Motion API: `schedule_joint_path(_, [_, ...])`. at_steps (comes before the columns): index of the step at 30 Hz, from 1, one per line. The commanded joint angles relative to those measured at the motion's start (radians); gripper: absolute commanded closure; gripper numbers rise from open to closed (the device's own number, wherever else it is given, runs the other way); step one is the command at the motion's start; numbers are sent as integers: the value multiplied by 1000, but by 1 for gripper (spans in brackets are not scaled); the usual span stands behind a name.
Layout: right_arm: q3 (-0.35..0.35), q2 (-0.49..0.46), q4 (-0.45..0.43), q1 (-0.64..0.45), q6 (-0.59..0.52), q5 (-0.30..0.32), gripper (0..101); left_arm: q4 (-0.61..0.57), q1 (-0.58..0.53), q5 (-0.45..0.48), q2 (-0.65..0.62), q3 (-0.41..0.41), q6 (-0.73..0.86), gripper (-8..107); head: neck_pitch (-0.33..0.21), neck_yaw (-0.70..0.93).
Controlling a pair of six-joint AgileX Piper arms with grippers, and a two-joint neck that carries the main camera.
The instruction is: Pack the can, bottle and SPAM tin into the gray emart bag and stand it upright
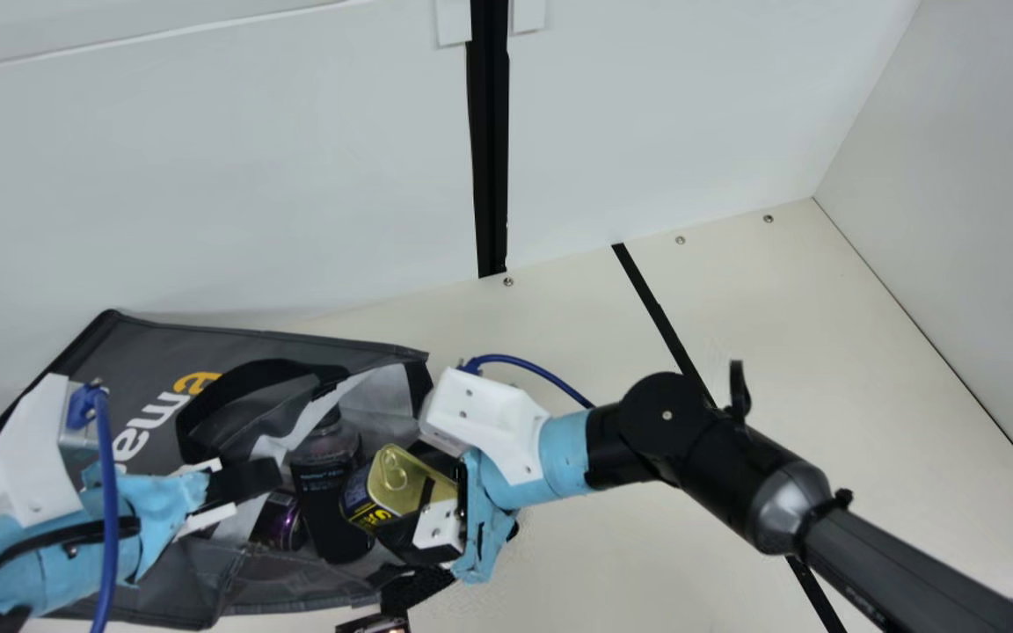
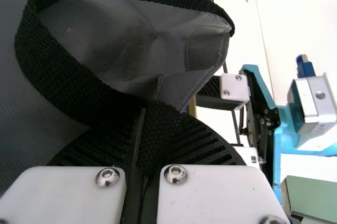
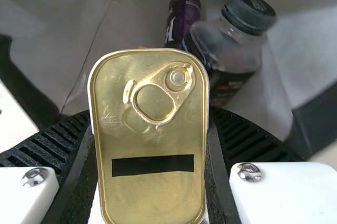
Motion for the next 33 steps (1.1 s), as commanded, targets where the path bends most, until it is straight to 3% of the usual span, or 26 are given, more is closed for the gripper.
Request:
schedule_joint_path(1, [-16, 20, 3, 13, -1, -4, 101, 0, 0, 0, 0, 0, 0, 107, -23, -1])
schedule_joint_path(19, [-145, 175, 50, 149, -6, -79, 101, 0, 0, 0, 0, 0, 0, 107, -23, -1])
schedule_joint_path(31, [-199, 240, 30, 187, 20, -130, 101, 0, 0, 0, 0, 0, 0, 107, -23, -1])
schedule_joint_path(33, [-204, 244, 26, 189, 25, -137, 95, 0, 0, 0, 0, 0, 0, 107, -23, -1])
